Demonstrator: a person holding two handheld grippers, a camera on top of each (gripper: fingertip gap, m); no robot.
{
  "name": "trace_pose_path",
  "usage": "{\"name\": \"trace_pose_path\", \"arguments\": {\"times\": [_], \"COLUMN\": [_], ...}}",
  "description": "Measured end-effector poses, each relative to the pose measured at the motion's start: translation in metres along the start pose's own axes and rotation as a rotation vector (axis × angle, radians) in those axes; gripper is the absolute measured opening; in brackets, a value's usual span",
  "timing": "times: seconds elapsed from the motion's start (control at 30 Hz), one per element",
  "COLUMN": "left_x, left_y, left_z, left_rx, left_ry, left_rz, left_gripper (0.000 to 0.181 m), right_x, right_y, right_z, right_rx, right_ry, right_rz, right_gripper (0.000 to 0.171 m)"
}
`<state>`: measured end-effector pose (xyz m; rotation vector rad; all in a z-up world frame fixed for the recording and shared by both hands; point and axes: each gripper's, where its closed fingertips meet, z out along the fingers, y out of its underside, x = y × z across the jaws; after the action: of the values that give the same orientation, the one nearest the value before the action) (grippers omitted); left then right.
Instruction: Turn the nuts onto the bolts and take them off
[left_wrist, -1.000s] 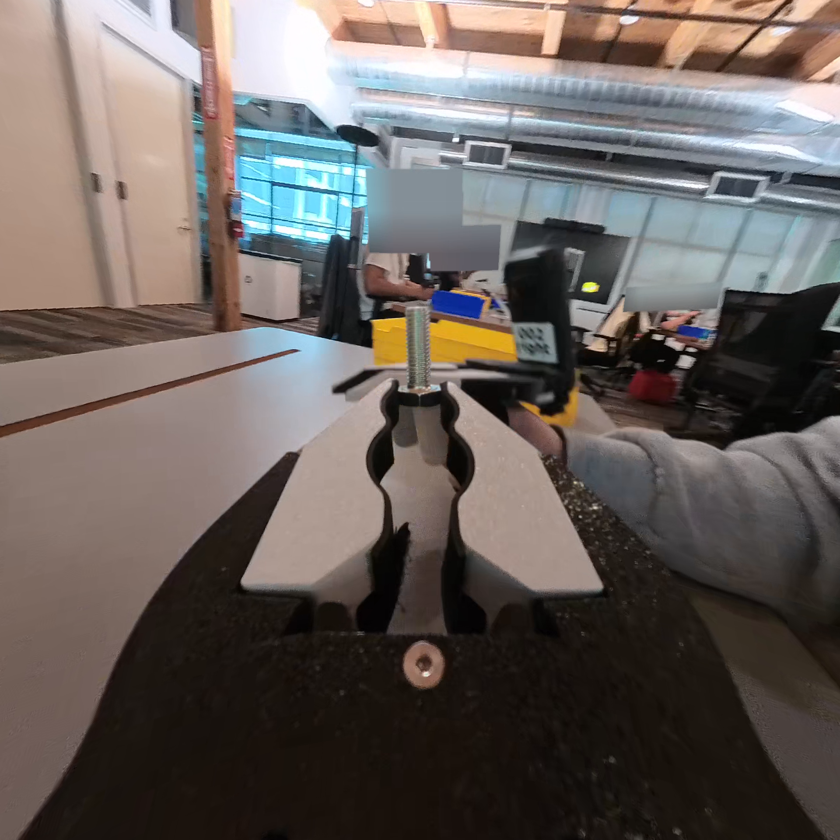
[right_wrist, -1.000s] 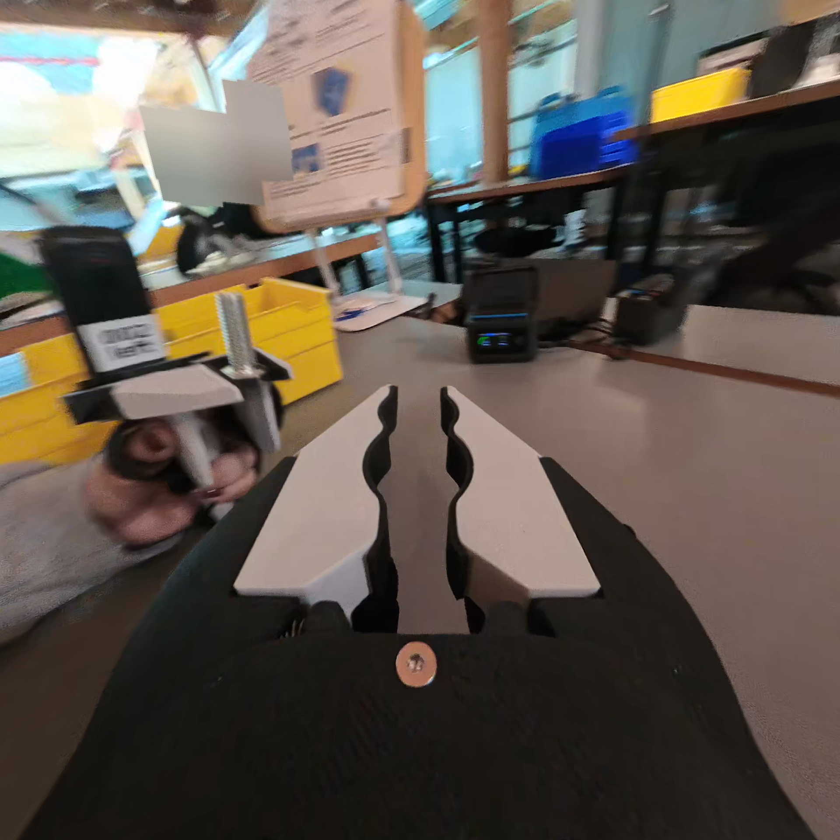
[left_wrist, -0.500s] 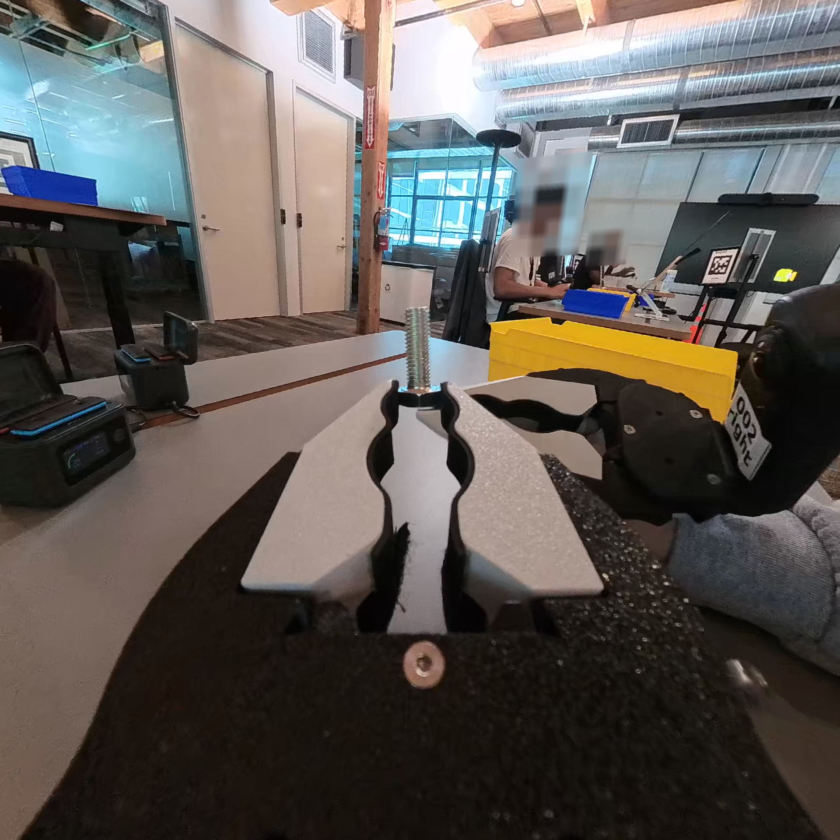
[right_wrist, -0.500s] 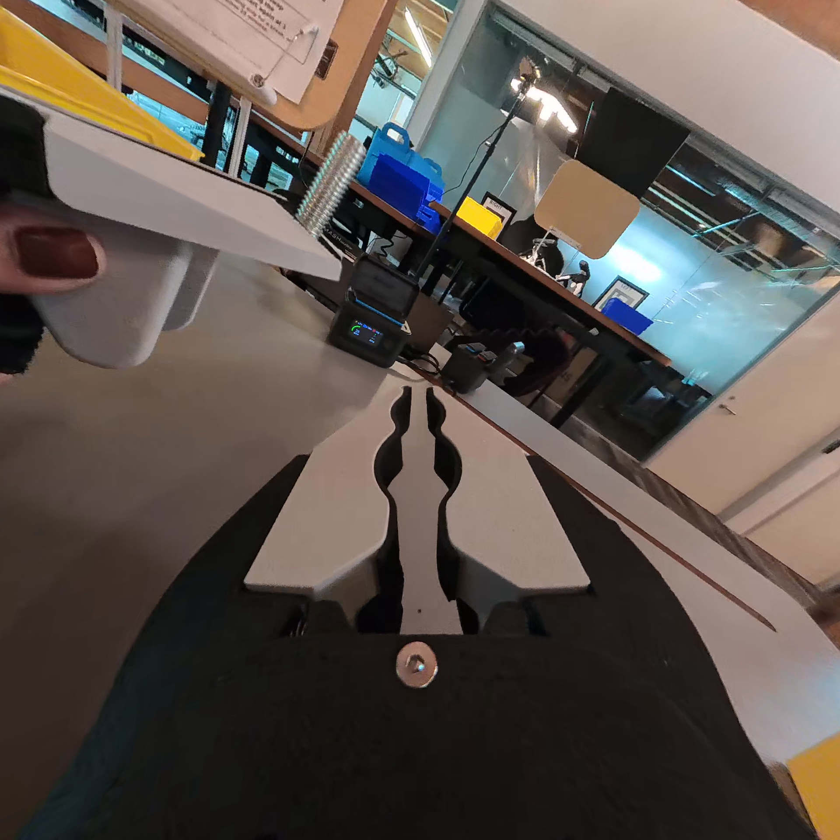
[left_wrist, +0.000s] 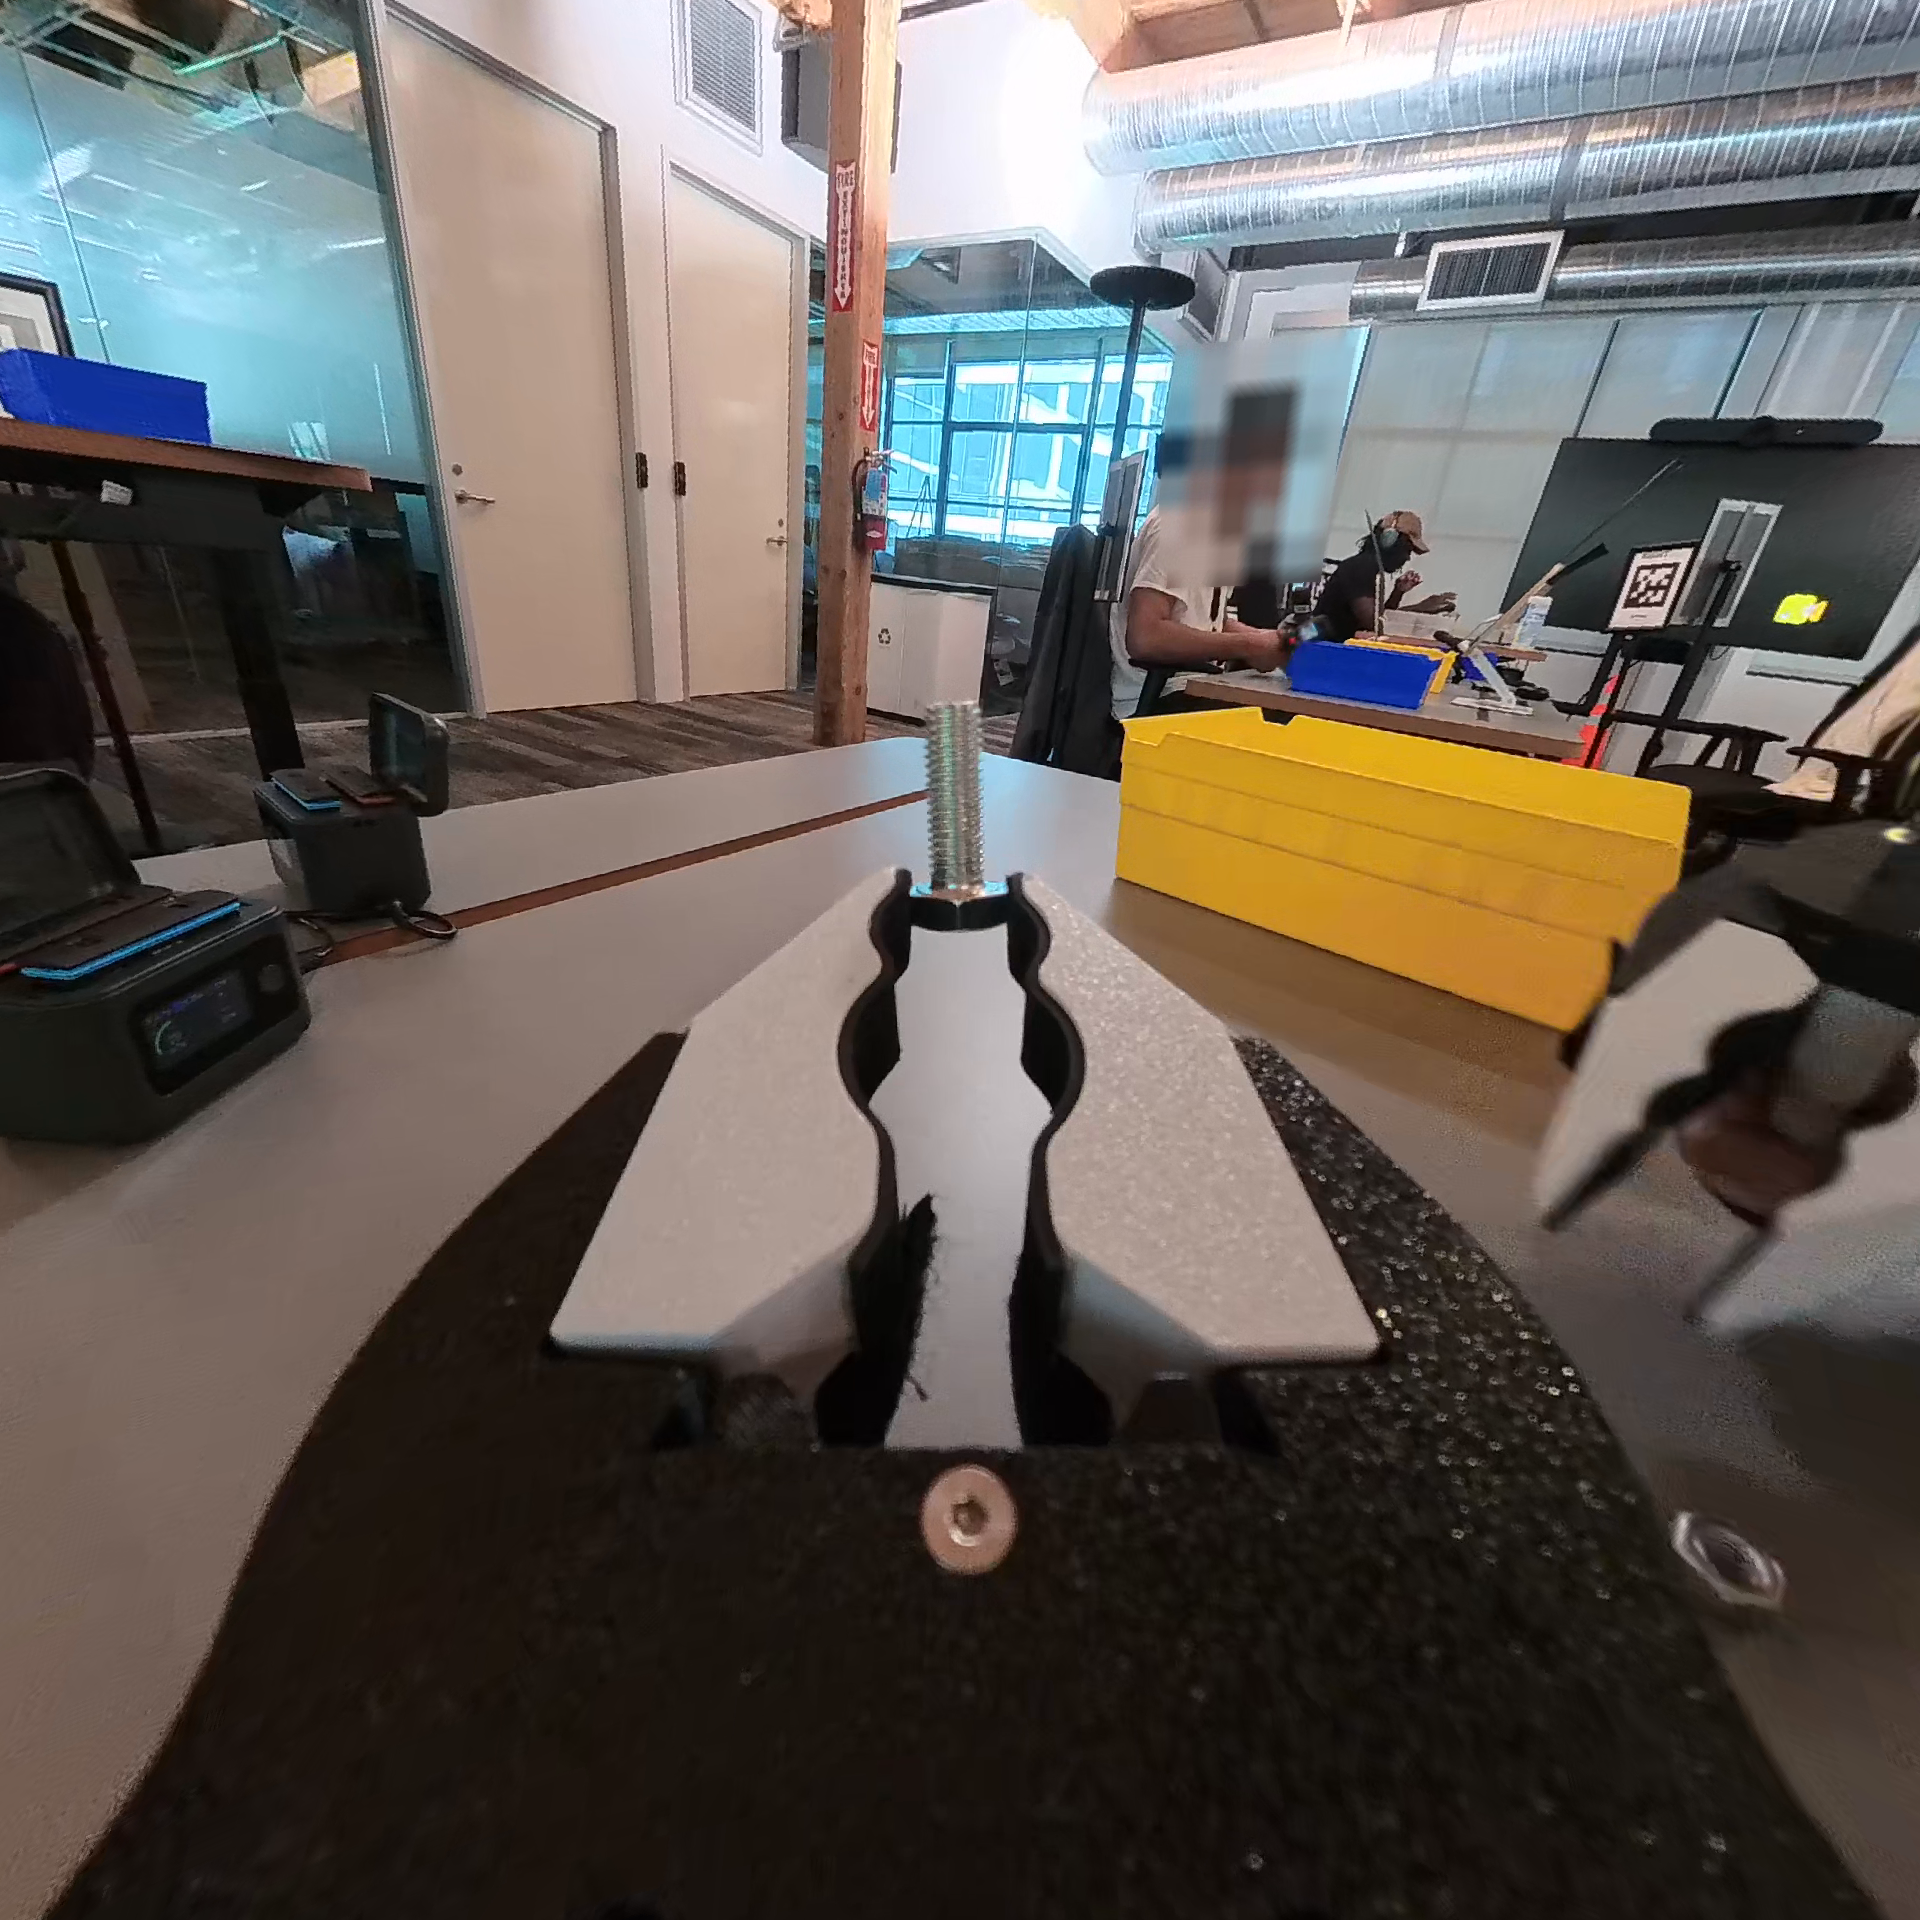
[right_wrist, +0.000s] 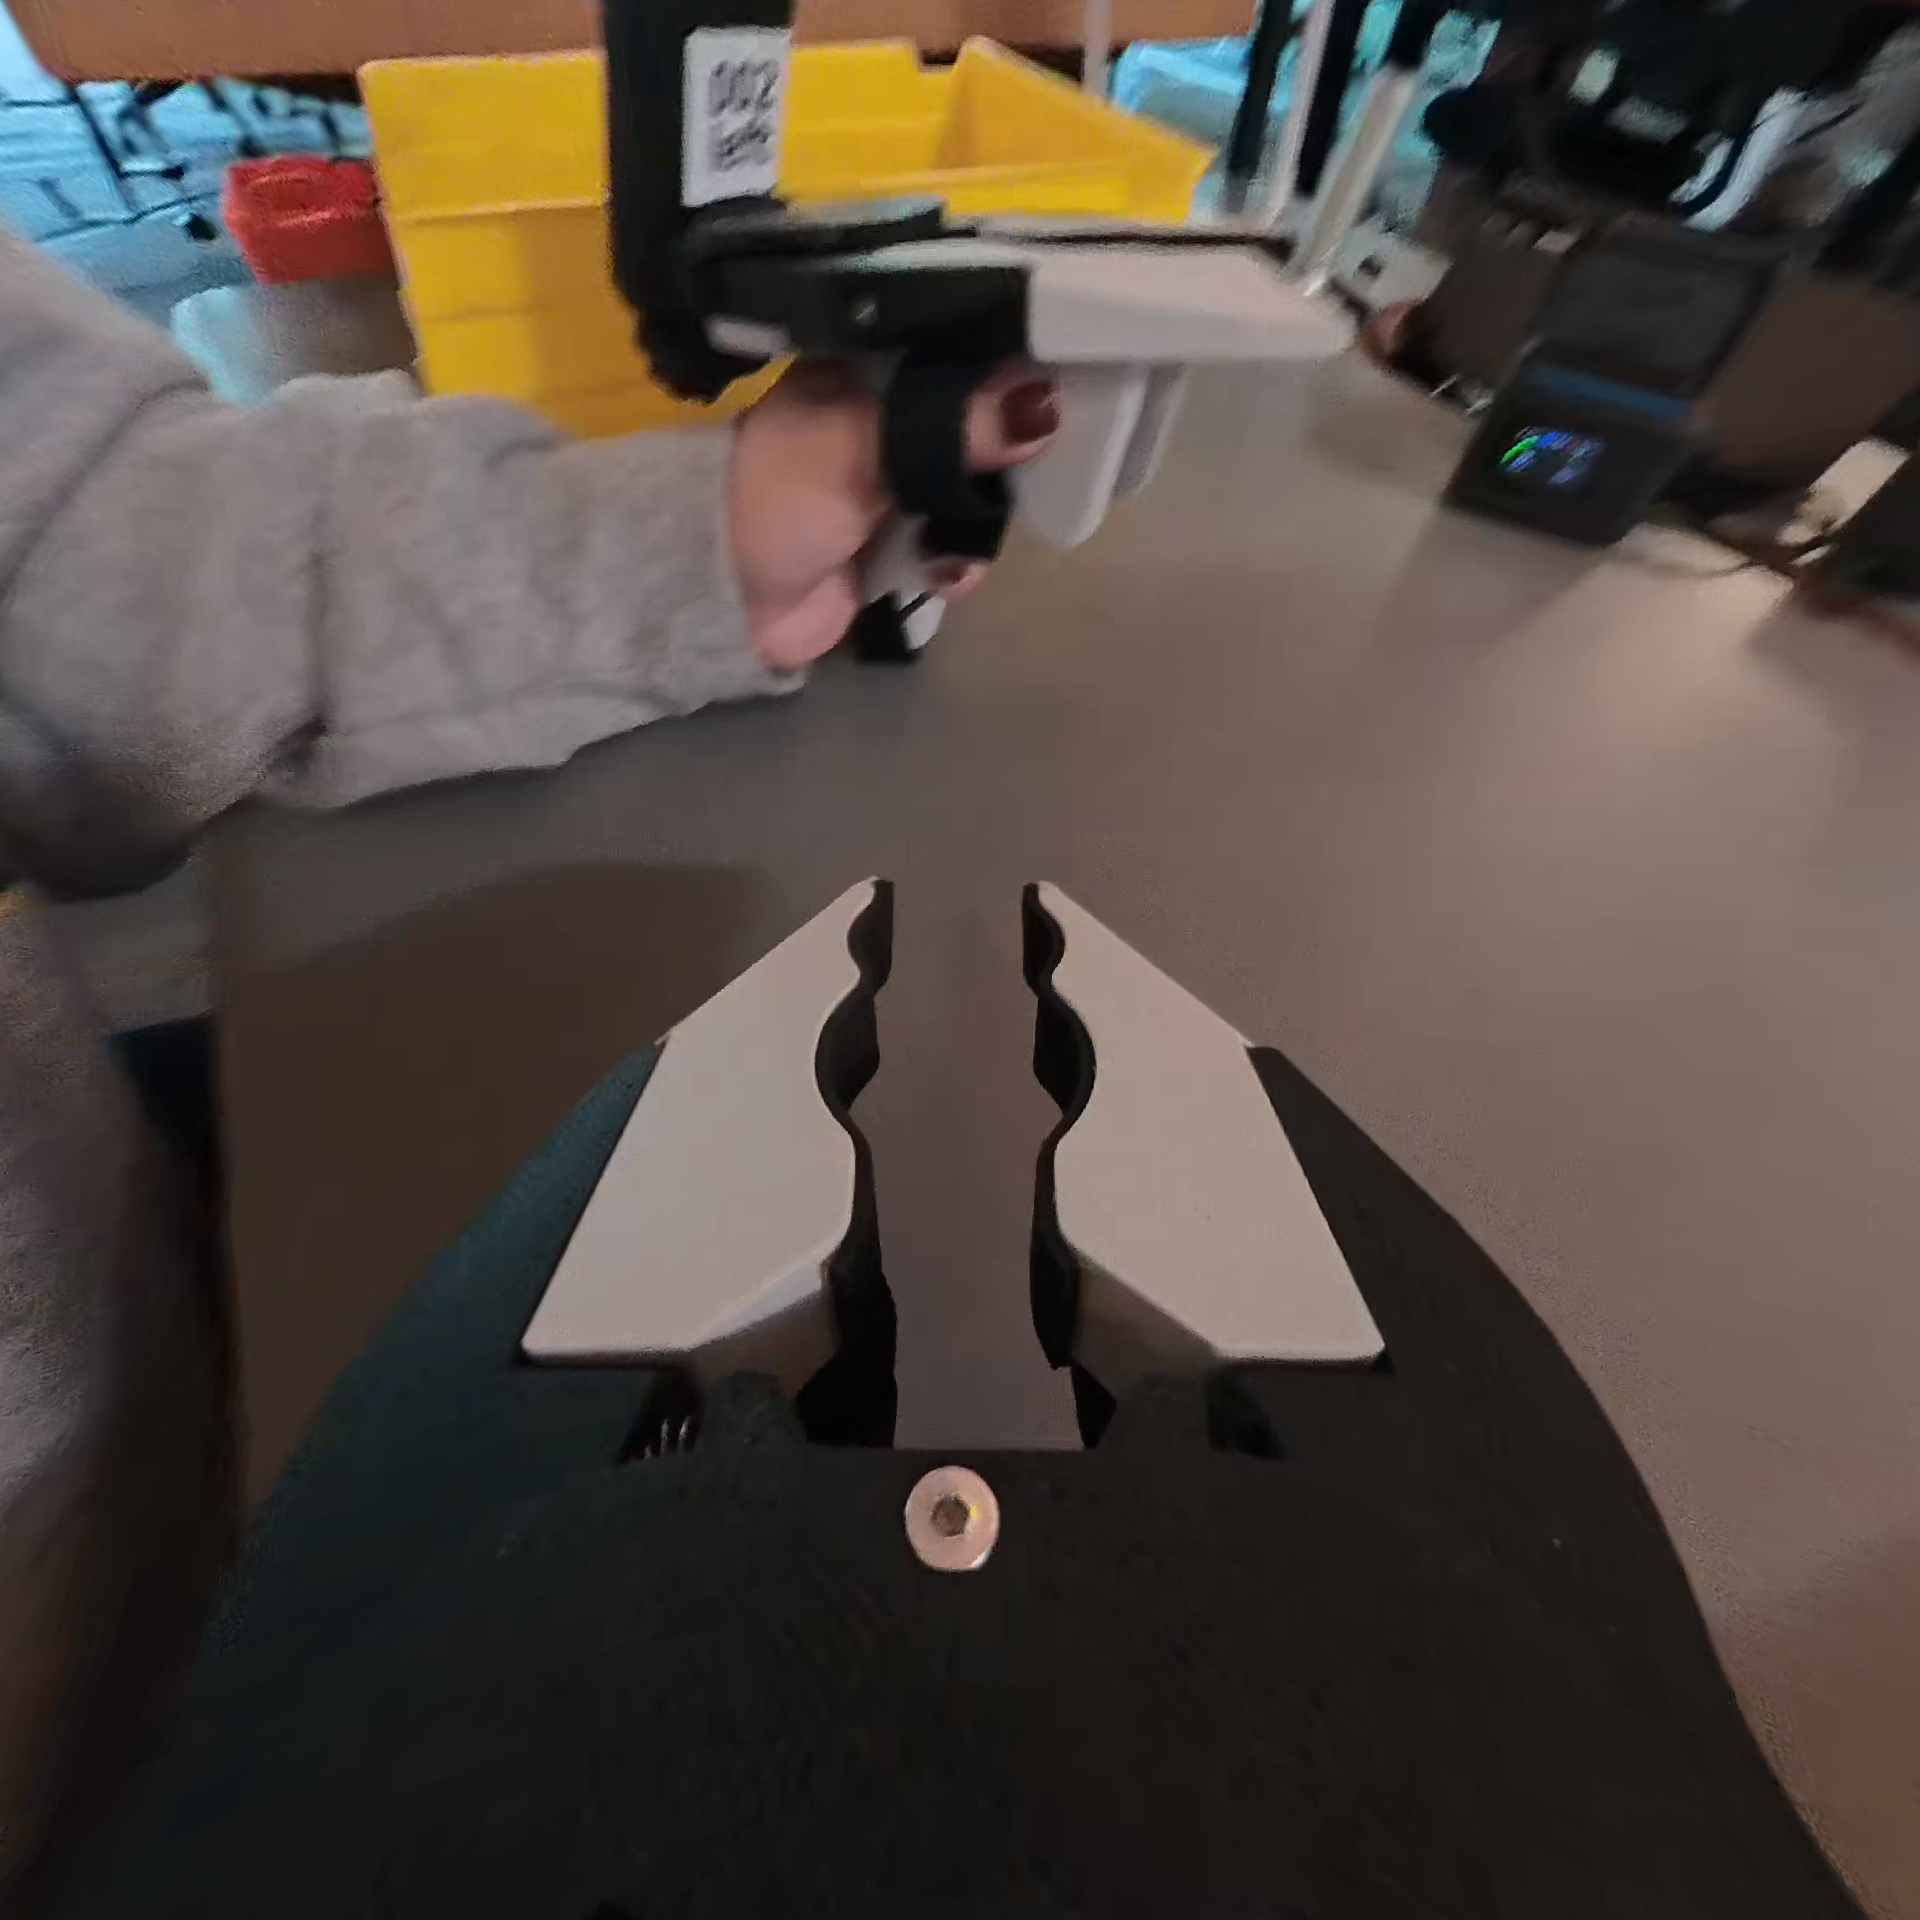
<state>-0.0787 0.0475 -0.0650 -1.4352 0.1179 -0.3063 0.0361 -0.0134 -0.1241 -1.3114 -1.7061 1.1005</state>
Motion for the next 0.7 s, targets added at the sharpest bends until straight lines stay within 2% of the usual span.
{"name": "trace_pose_path", "arguments": {"times": [0.07,0.27,0.53,0.7], "left_x": [0.0,0.002,0.004,0.006], "left_y": [0.0,0.002,0.003,0.004], "left_z": [0.0,0.0,0.001,0.002], "left_rx": [-0.003,-0.014,-0.021,-0.026], "left_ry": [0.003,0.014,0.026,0.034], "left_rz": [-0.003,-0.003,-0.007,-0.008], "left_gripper": [0.015,0.015,0.015,0.015], "right_x": [-0.02,-0.046,-0.049,-0.049], "right_y": [0.013,0.052,0.059,0.06], "right_z": [-0.007,-0.004,0.004,0.005], "right_rx": [-0.058,-0.242,-0.271,-0.277], "right_ry": [-0.063,-0.09,-0.083,-0.077], "right_rz": [0.03,0.033,0.026,0.017], "right_gripper": [0.024,0.024,0.017,0.018]}}
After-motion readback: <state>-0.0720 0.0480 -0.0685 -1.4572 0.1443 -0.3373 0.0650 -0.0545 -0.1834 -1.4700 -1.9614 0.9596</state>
